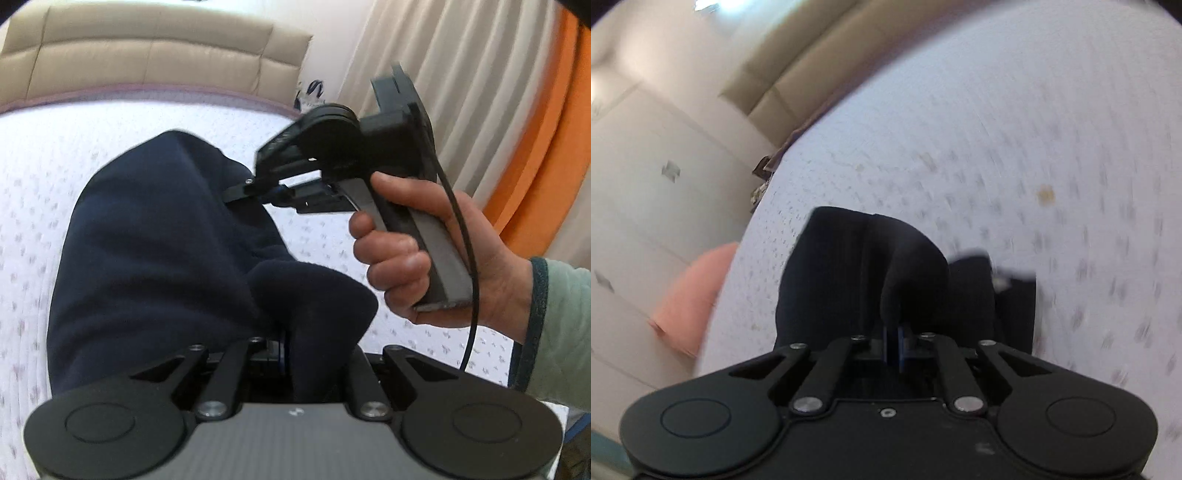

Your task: Fold large clothes

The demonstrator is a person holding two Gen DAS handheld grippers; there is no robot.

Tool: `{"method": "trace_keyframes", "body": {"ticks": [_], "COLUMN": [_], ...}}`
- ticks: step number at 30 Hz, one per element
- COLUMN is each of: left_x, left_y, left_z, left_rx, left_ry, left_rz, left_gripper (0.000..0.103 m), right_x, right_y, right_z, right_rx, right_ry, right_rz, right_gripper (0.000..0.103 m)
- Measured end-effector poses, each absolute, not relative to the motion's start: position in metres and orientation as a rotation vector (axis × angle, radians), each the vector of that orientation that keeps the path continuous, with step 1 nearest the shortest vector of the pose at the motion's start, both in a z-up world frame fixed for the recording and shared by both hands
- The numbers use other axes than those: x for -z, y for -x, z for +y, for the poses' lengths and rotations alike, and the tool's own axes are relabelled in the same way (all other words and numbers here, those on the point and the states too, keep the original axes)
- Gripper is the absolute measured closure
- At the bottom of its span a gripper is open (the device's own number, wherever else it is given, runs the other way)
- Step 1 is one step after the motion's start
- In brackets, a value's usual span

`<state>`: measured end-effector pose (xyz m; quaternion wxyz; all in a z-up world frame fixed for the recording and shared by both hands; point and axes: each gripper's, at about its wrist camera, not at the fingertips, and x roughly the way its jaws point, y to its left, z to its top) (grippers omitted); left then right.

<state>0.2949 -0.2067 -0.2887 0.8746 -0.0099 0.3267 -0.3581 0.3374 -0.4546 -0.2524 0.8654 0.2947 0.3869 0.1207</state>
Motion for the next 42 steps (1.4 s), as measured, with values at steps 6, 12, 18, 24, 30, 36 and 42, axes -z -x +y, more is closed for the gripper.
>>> {"method": "trace_keyframes", "body": {"ticks": [6, 12, 18, 24, 30, 36, 42], "left_x": [0.294, 0.323, 0.297, 0.256, 0.315, 0.313, 0.314], "left_y": [-0.301, -0.266, -0.242, -0.284, -0.3, -0.302, -0.315], "left_z": [-0.243, -0.255, -0.206, -0.142, -0.149, -0.145, -0.168], "left_rx": [0.778, 0.873, 0.981, 0.746, 0.829, 0.814, 0.82], "left_ry": [-0.007, -0.132, -0.022, 0.199, 0.162, 0.191, 0.141], "left_rz": [0.708, 0.767, 0.865, 0.719, 0.891, 0.883, 0.886], "left_gripper": [0.082, 0.054, 0.064, 0.066, 0.091, 0.091, 0.09], "right_x": [0.234, 0.285, 0.241, 0.209, 0.29, 0.28, 0.21], "right_y": [-0.328, -0.327, -0.258, -0.21, -0.232, -0.217, -0.265], "right_z": [-0.473, -0.481, -0.484, -0.414, -0.372, -0.406, -0.395], "right_rx": [-0.169, -0.025, 0.02, -0.039, 0.06, 0.135, -0.124], "right_ry": [-0.541, -0.511, -0.482, -0.336, -0.135, -0.2, -0.2], "right_rz": [0.752, 0.914, 0.828, 0.75, 0.965, 1.013, 0.747], "right_gripper": [0.094, 0.046, 0.034, 0.073, 0.097, 0.088, 0.084]}}
